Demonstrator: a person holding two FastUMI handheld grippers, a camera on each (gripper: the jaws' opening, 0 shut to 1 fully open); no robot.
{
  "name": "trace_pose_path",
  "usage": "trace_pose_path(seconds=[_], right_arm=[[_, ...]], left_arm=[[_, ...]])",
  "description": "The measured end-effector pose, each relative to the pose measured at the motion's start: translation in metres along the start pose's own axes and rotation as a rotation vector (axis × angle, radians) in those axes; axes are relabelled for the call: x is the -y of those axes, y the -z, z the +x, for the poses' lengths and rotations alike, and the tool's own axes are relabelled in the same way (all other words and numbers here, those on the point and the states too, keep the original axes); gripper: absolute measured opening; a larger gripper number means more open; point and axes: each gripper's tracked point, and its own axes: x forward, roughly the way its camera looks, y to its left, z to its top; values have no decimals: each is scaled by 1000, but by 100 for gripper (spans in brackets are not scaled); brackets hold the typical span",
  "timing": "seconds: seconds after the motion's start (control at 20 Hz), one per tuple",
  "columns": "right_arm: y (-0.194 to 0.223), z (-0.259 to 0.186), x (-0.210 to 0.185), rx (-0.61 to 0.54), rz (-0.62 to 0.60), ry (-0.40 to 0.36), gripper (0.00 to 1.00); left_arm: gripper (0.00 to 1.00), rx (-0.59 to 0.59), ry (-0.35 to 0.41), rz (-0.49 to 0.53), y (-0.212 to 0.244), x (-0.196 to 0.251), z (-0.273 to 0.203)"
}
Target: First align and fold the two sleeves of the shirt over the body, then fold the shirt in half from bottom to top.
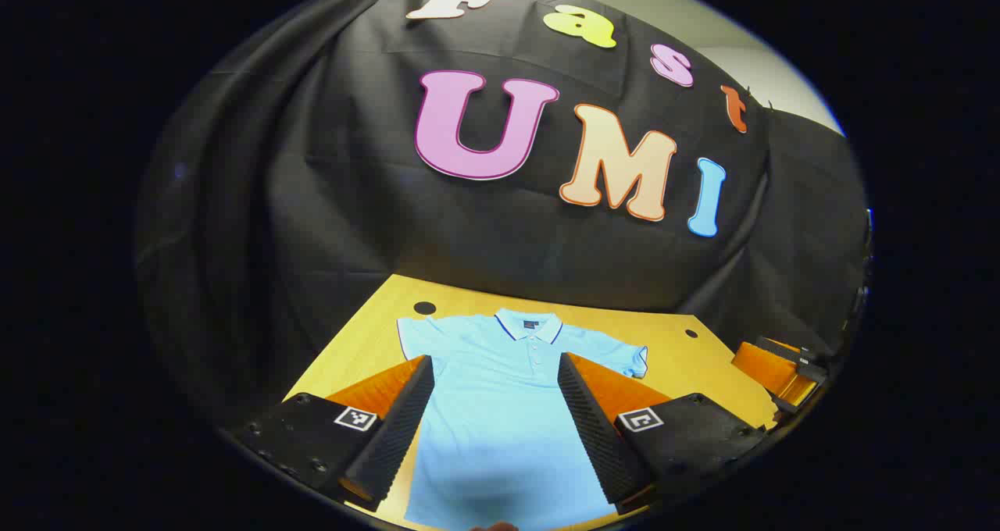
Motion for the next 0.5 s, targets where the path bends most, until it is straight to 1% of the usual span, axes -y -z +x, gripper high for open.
trace_pose_path(seconds=[0.25, 0.3, 0.35, 0.5], right_arm=[[3, 4, 10, -18, -15, -9, 98], [4, 5, 12, -23, -14, -10, 94], [6, 5, 14, -28, -14, -11, 98], [7, 7, 19, -41, -10, -11, 98]], left_arm=[[95, -18, -3, -27, 6, 9, 1], [95, -25, -11, -31, 8, 9, 1], [95, -30, -17, -37, 9, 9, 1], [96, -41, -34, -57, 14, 6, -3]])
